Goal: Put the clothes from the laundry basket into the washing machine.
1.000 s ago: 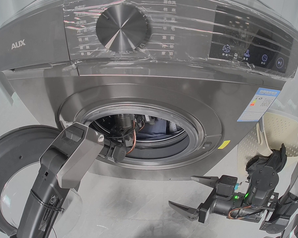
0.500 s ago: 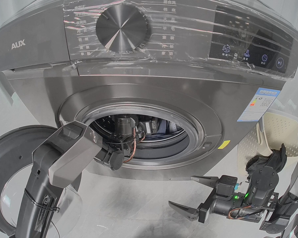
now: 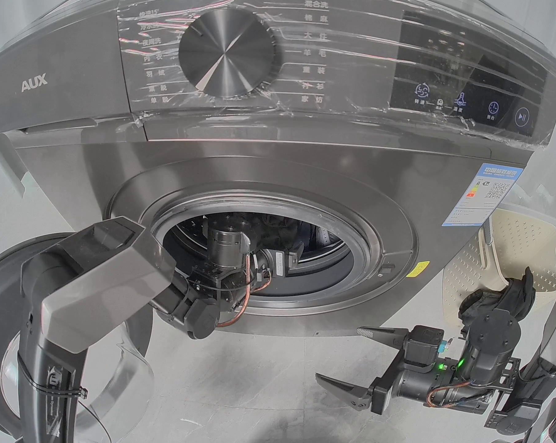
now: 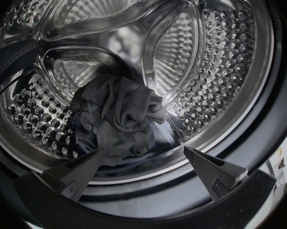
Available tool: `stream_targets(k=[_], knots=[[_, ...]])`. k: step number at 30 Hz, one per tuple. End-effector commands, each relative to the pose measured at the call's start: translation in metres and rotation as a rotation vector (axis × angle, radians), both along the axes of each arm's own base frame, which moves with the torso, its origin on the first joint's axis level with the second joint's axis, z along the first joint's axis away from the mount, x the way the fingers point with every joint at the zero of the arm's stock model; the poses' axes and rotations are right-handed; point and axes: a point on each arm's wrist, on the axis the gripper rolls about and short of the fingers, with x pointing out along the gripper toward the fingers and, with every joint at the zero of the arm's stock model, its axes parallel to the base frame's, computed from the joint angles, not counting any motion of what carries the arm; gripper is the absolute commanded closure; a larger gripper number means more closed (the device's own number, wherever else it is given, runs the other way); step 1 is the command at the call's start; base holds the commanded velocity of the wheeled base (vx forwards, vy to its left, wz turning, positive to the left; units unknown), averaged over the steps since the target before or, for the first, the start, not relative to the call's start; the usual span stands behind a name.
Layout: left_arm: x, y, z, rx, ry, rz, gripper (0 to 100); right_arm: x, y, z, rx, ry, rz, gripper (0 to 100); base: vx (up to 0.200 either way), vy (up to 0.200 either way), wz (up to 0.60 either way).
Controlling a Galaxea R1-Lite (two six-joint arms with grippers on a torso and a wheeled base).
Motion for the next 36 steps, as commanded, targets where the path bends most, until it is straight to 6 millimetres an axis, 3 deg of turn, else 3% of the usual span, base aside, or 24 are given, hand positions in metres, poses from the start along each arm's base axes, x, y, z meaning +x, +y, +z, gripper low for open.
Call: stream_targets(k=[1, 8, 23, 31, 36], knots=[[-0.042, -0.008, 0.021, -0.003, -0.010, -0.079, 0, 0.000, -0.001, 0.000, 0.000, 0.000, -0.001, 0, 0.000, 0.000, 0.00], [-0.083, -0.011, 0.023, 0.003, -0.043, -0.147, 0, -0.002, -0.002, 0.002, 0.004, -0.001, 0.000, 0, 0.000, 0.000, 0.00], [-0.202, 0.029, 0.047, -0.020, -0.051, -0.291, 0, -0.008, -0.012, 0.019, 0.055, -0.044, -0.032, 0, 0.000, 0.000, 0.00], [-0.220, 0.054, 0.048, -0.068, -0.119, -0.260, 0, -0.016, -0.024, 0.044, 0.136, -0.120, -0.113, 0, 0.000, 0.000, 0.00], [-0.230, 0.074, 0.053, -0.057, -0.131, -0.178, 0, -0.022, -0.047, 0.056, 0.181, -0.141, -0.265, 0, -0.160, 0.000, 0.00]])
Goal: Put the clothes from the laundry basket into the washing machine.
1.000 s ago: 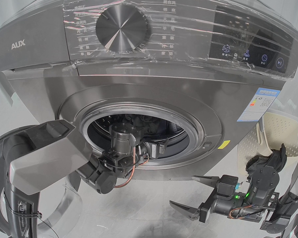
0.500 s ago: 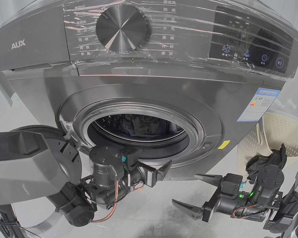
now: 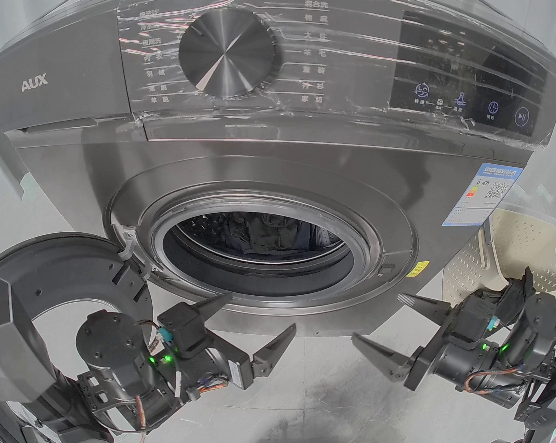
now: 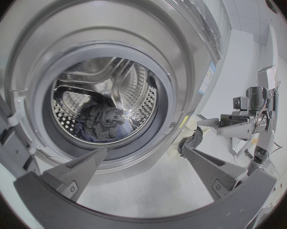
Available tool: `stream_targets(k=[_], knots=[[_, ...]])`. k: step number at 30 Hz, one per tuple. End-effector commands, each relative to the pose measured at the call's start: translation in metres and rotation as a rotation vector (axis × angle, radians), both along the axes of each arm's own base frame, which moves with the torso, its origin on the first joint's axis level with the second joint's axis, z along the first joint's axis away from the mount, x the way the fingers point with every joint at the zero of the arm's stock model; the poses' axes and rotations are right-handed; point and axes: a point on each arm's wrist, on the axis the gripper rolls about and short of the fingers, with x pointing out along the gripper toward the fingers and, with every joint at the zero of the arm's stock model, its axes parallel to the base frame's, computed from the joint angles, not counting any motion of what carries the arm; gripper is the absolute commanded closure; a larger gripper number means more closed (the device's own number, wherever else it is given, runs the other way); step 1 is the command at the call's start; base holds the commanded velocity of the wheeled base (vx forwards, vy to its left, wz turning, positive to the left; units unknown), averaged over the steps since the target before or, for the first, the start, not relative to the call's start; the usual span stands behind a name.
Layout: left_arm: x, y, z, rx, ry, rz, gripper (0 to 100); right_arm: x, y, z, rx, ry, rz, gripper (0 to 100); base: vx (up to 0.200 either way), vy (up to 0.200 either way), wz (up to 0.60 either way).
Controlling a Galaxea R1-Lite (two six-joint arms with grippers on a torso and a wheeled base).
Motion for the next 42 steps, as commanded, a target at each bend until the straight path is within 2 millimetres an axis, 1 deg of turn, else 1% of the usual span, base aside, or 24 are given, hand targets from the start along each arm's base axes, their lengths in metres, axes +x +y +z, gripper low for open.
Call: stream_targets(k=[1, 3, 4, 5, 8, 10, 11, 12, 16, 18, 19, 20, 23, 26, 27, 28, 29, 30, 31, 32, 35, 37, 39, 42], knots=[[-0.014, 0.021, 0.011, -0.019, -0.021, 0.060, 0, -0.009, -0.027, 0.019, 0.064, -0.047, -0.120, 0, -0.200, 0.000, 0.00], [-0.017, 0.029, 0.021, -0.050, -0.054, 0.075, 0, -0.009, -0.041, 0.023, 0.074, -0.062, -0.184, 0, -0.200, 0.000, 0.00], [-0.017, 0.030, 0.023, -0.055, -0.061, 0.078, 0, -0.009, -0.042, 0.024, 0.074, -0.065, -0.192, 0, -0.200, 0.000, 0.00], [-0.021, 0.038, 0.033, -0.083, -0.093, 0.089, 0, -0.011, -0.054, 0.027, 0.080, -0.087, -0.238, 0, -0.200, 0.000, 0.00], [-0.025, 0.050, 0.042, -0.102, -0.128, 0.113, 0, -0.019, -0.068, 0.029, 0.074, -0.114, -0.281, 0, -0.200, 0.000, 0.00], [-0.029, 0.058, 0.043, -0.103, -0.133, 0.129, 0, -0.022, -0.074, 0.032, 0.075, -0.119, -0.301, 0, -0.200, 0.000, 0.00], [-0.029, 0.058, 0.043, -0.103, -0.133, 0.129, 0, -0.022, -0.074, 0.032, 0.075, -0.119, -0.301, 0, -0.200, 0.000, 0.00], [-0.033, 0.066, 0.043, -0.105, -0.137, 0.141, 0, -0.029, -0.082, 0.034, 0.064, -0.120, -0.319, 0, -0.200, 0.000, 0.00], [-0.042, 0.079, 0.046, -0.116, -0.152, 0.163, 0, -0.045, -0.095, 0.031, -0.003, -0.086, -0.347, 0, -0.200, 0.000, 0.00], [-0.046, 0.084, 0.045, -0.111, -0.151, 0.175, 0, -0.052, -0.102, 0.030, -0.011, -0.078, -0.368, 0, -0.200, 0.000, 0.00], [-0.046, 0.084, 0.045, -0.111, -0.151, 0.175, 0, -0.052, -0.102, 0.030, -0.011, -0.078, -0.368, 0, -0.200, 0.000, 0.00], [-0.049, 0.090, 0.046, -0.107, -0.159, 0.193, 0, -0.058, -0.110, 0.029, -0.021, -0.068, -0.408, 0, -0.200, 0.000, 0.00], [-0.054, 0.097, 0.050, -0.113, -0.175, 0.215, 0, -0.067, -0.119, 0.027, -0.029, -0.059, -0.450, 0, -0.200, 0.000, 0.00], [-0.064, 0.107, 0.052, -0.103, -0.156, 0.225, 0, -0.088, -0.131, 0.023, -0.031, -0.060, -0.487, 0, -0.200, 0.000, 0.00], [-0.064, 0.107, 0.052, -0.103, -0.156, 0.225, 0, -0.088, -0.131, 0.023, -0.031, -0.060, -0.487, 0, -0.200, 0.000, 0.00], [-0.070, 0.112, 0.050, -0.079, -0.132, 0.227, 0, -0.101, -0.138, 0.017, -0.032, -0.059, -0.510, 0, -0.200, 0.000, 0.00], [-0.075, 0.116, 0.049, -0.064, -0.118, 0.226, 0, -0.109, -0.141, 0.014, -0.032, -0.062, -0.528, 0, -0.200, 0.000, 0.00], [-0.078, 0.118, 0.048, -0.054, -0.110, 0.226, 0, -0.114, -0.144, 0.011, -0.032, -0.062, -0.541, 0, 0.000, 0.000, 0.00], [-0.078, 0.118, 0.048, -0.054, -0.110, 0.226, 0, -0.114, -0.144, 0.011, -0.032, -0.062, -0.541, 0, 0.000, 0.000, 0.00], [-0.086, 0.125, 0.047, -0.052, -0.101, 0.232, 0, -0.125, -0.148, 0.006, -0.028, -0.071, -0.576, 0, 0.000, 0.000, 0.00], [-0.095, 0.136, 0.049, -0.059, -0.115, 0.271, 0, -0.136, -0.152, 0.001, -0.022, -0.084, -0.600, 0, 0.000, 0.000, 0.00], [-0.102, 0.145, 0.049, -0.064, -0.129, 0.315, 0, -0.144, -0.154, -0.006, -0.024, -0.081, -0.626, 0, 0.000, -0.200, 0.00], [-0.106, 0.148, 0.048, -0.061, -0.129, 0.329, 0, -0.147, -0.155, -0.010, -0.028, -0.079, -0.642, 0, 0.000, -0.200, 0.00], [-0.118, 0.156, 0.043, -0.041, -0.121, 0.332, 0, -0.155, -0.156, -0.018, -0.026, -0.085, -0.682, 0, 0.000, -0.200, 0.00]])
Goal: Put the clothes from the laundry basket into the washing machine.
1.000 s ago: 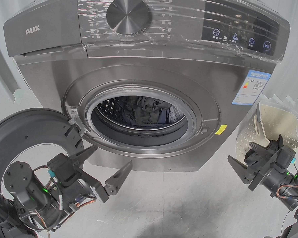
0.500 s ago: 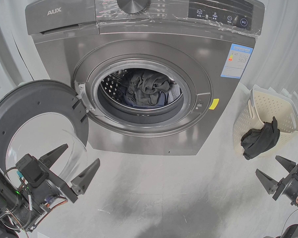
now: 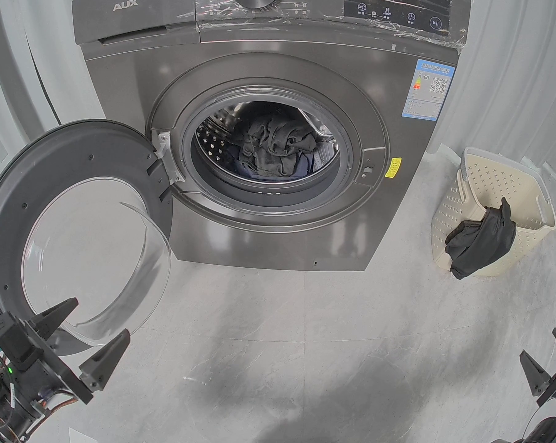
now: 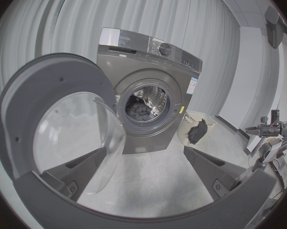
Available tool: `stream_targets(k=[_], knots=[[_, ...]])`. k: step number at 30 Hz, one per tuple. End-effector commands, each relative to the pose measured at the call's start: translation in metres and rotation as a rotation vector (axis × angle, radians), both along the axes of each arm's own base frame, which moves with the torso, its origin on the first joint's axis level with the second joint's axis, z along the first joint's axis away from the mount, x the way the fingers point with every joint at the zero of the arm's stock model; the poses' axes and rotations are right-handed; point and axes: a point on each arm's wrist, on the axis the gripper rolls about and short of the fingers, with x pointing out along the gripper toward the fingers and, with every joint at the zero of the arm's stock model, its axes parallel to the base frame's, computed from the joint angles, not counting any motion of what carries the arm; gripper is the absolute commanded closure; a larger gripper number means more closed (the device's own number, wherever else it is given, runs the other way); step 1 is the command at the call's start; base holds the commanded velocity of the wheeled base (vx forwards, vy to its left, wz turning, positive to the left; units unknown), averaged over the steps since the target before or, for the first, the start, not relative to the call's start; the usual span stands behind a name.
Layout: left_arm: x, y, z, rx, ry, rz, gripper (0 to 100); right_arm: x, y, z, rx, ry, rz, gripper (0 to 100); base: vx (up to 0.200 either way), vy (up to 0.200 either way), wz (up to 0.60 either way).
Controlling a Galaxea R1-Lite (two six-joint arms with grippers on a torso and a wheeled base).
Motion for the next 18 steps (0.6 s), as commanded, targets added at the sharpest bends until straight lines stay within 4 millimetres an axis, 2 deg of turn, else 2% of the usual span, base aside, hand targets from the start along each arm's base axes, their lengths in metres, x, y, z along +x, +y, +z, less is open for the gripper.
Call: stream_targets(k=[1, 7, 17, 18], knots=[[-0.030, 0.024, 0.001, -0.043, -0.082, 0.053, 0, -0.025, -0.006, -0.011, 0.028, -0.126, -0.089, 0, 0.000, -0.200, 0.00], [-0.051, 0.039, -0.009, -0.062, -0.081, 0.102, 0, -0.031, -0.007, -0.019, 0.034, -0.150, -0.119, 0, 0.000, -0.200, 0.00], [-0.076, 0.051, -0.033, -0.047, -0.039, 0.201, 0, -0.032, -0.006, -0.021, 0.005, -0.143, -0.227, 0, 0.000, -0.200, 0.00], [-0.082, 0.053, -0.037, -0.053, -0.059, 0.196, 0, -0.033, -0.005, -0.024, -0.004, -0.134, -0.235, 0, 0.000, 0.000, 0.00]])
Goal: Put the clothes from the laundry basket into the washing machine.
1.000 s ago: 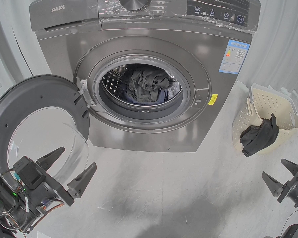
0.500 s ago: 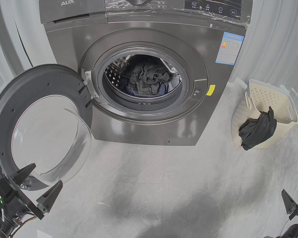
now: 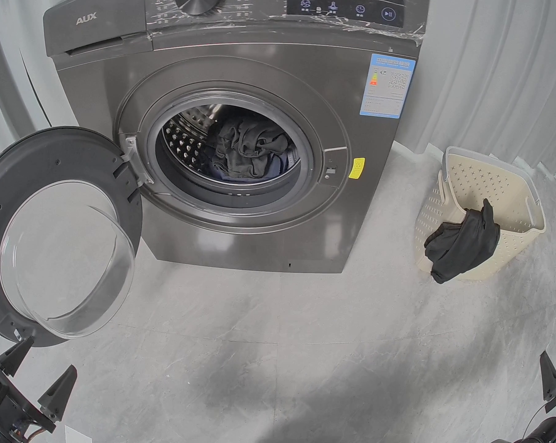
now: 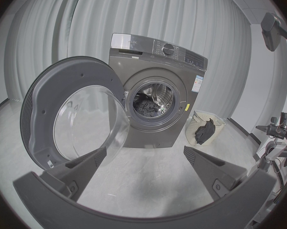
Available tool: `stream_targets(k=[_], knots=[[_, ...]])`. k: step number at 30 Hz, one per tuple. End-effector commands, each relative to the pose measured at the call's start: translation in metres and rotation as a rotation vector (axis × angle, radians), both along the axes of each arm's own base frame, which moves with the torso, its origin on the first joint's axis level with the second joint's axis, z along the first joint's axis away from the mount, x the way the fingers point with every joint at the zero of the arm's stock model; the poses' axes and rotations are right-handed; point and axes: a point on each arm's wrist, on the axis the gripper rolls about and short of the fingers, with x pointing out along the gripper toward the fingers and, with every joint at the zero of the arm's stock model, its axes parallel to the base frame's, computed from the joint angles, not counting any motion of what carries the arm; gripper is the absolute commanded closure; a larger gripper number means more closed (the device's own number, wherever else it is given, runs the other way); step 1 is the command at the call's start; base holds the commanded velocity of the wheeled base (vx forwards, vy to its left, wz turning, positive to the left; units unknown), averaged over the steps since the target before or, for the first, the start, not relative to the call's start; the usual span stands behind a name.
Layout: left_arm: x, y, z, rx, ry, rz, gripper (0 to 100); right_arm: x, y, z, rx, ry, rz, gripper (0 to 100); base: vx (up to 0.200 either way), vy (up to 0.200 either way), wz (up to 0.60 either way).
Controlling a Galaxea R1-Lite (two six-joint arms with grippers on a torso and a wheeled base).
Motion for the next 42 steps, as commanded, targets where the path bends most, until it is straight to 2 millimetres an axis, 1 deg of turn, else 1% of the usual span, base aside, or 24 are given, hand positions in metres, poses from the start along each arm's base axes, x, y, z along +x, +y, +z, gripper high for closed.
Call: stream_targets(k=[1, 3, 4, 7, 10, 11, 13, 17, 21, 24, 29, 42], knots=[[-0.028, 0.008, -0.016, -0.034, -0.104, 0.036, 0, -0.004, 0.003, -0.012, -0.023, 0.020, -0.048, 0, 0.000, 0.000, 0.00], [-0.039, 0.007, -0.026, -0.034, -0.130, -0.007, 0, -0.008, 0.005, -0.019, -0.028, 0.032, 0.021, 0, 0.000, 0.000, 0.00], [-0.040, 0.006, -0.030, -0.018, -0.110, -0.027, 0, -0.008, 0.006, -0.020, -0.036, 0.036, 0.045, 0, 0.000, 0.000, 0.00], [-0.038, 0.006, -0.035, 0.026, -0.055, 0.001, 0, -0.008, 0.005, -0.019, -0.036, 0.032, 0.013, 0, 0.000, 0.000, 0.00], [-0.038, 0.005, -0.035, 0.038, -0.056, 0.051, 0, -0.008, 0.005, -0.019, -0.029, 0.032, 0.001, 0, 0.000, 0.000, 0.00], [-0.039, 0.004, -0.035, 0.042, -0.062, 0.101, 0, -0.008, 0.005, -0.019, -0.028, 0.032, 0.001, 0, 0.000, 0.000, 0.00], [-0.042, 0.002, -0.036, 0.052, -0.098, 0.142, 0, -0.008, 0.005, -0.019, -0.028, 0.034, 0.001, 0, 0.000, 0.000, 0.00], [-0.046, 0.002, -0.038, 0.053, -0.142, 0.083, 0, -0.008, 0.005, -0.019, -0.037, 0.031, 0.002, 0, 0.000, 0.000, 0.00], [-0.046, 0.004, -0.039, 0.080, -0.129, 0.150, 0, -0.008, 0.005, -0.019, -0.037, 0.031, 0.002, 0, 0.000, 0.000, 0.00], [-0.046, 0.003, -0.039, 0.077, -0.130, 0.118, 0, -0.008, 0.005, -0.019, -0.037, 0.031, 0.002, 0, 0.000, 0.000, 0.00], [-0.046, 0.003, -0.039, 0.071, -0.129, 0.118, 0, -0.008, 0.005, -0.019, -0.037, 0.031, 0.002, 0, 0.000, 0.000, 0.00], [-0.046, 0.003, -0.039, 0.081, -0.129, 0.114, 0, -0.008, 0.005, -0.019, -0.037, 0.031, 0.002, 0, 0.000, -0.200, 0.00]])
